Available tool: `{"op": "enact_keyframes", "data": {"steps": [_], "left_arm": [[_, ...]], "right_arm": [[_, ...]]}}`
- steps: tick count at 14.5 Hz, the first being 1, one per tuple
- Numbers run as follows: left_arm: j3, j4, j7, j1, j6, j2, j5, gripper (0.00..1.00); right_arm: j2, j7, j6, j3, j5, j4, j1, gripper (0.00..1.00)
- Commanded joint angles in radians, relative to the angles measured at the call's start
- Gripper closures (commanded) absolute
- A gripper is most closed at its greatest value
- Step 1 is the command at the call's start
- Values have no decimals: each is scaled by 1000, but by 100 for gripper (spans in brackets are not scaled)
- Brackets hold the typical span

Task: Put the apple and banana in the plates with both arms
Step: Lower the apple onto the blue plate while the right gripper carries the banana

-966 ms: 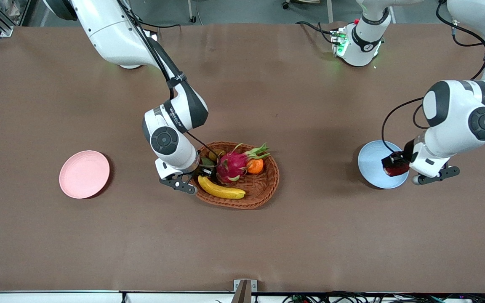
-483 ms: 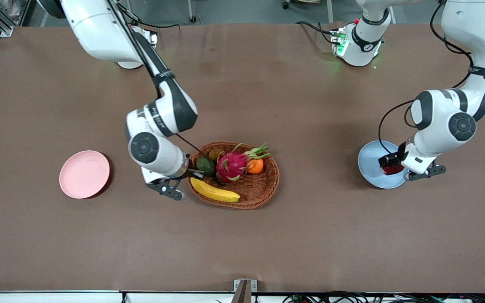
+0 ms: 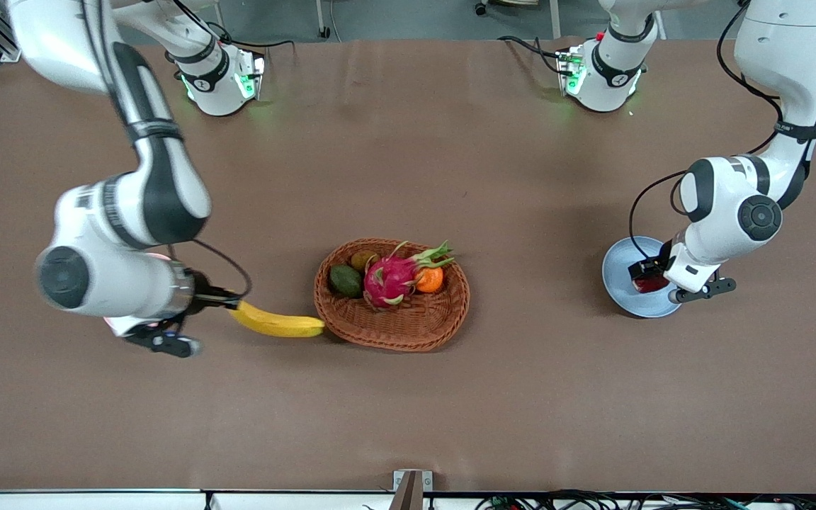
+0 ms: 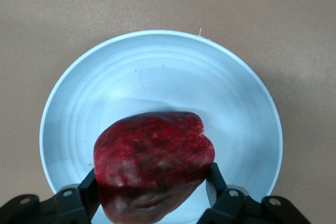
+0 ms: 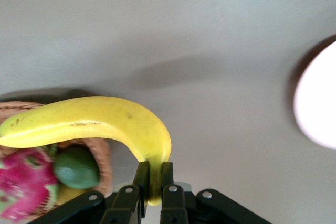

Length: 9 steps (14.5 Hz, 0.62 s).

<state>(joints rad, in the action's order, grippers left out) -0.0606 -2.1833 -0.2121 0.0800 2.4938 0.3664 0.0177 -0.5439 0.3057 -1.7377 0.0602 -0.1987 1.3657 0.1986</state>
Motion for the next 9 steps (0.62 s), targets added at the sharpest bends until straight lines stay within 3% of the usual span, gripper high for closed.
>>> {"op": "enact_keyframes", "data": {"steps": [1,3,4,9], "left_arm": [[-7,-12,3,11,17,-14,19,44],[-8,-12,2,9,14,-24,19,10],[-8,-12,-1,9,4,-39,19,3],[-11,48,5,7,-202,-199,19,0]], "right_arm": [[47,-211,12,-13,-7,58,-117,100],[48,-377,10,-13,37,73,-207,100],[48,-446,4,-14,57,91,-243,99],[67,-692,-75,-13,82,237,-407,99]]}}
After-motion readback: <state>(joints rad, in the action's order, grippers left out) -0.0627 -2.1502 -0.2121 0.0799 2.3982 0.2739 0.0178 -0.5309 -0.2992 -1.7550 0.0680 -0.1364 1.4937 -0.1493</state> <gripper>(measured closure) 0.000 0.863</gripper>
